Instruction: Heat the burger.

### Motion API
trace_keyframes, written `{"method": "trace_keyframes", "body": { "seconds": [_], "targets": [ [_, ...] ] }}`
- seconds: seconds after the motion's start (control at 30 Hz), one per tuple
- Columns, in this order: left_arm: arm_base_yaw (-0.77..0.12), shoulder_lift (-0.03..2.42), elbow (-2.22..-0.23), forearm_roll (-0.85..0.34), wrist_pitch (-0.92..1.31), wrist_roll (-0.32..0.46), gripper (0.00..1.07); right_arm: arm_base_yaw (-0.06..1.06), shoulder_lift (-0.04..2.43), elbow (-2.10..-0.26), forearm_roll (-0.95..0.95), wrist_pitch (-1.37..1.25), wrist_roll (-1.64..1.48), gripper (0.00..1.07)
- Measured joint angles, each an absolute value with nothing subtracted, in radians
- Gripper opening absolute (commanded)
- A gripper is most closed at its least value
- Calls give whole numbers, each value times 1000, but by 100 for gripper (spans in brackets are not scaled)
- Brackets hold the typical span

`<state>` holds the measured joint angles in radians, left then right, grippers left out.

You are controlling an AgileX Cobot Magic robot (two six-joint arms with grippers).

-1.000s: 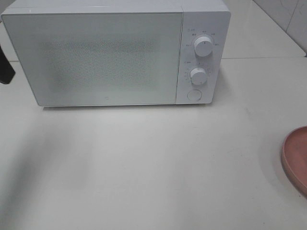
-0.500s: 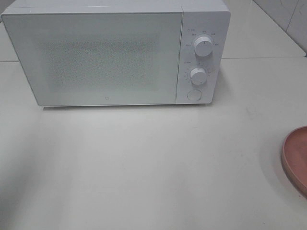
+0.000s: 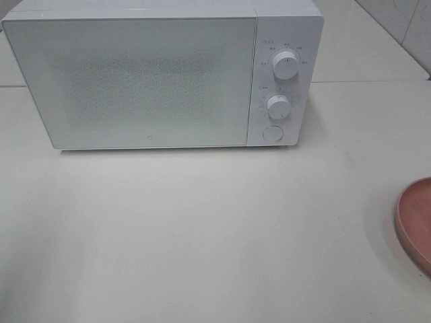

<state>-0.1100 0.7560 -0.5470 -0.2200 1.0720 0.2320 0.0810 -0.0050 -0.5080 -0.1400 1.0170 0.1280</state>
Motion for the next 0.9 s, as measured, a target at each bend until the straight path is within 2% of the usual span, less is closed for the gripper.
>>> {"method": "trace_keyframes", "body": {
  "seconds": [0.6, 0.73, 0.9],
  "targets": [
    [-109, 505, -514, -180, 1061, 220, 98, 81, -5, -508, -140, 1017, 128, 76],
    [-109, 376, -514, -180, 1059, 219, 98, 81, -5, -508, -140, 1017, 128, 76],
    [-53, 247, -514, -183, 1059, 219, 98, 81, -5, -508, -140, 1017, 128, 76]
  ]
}}
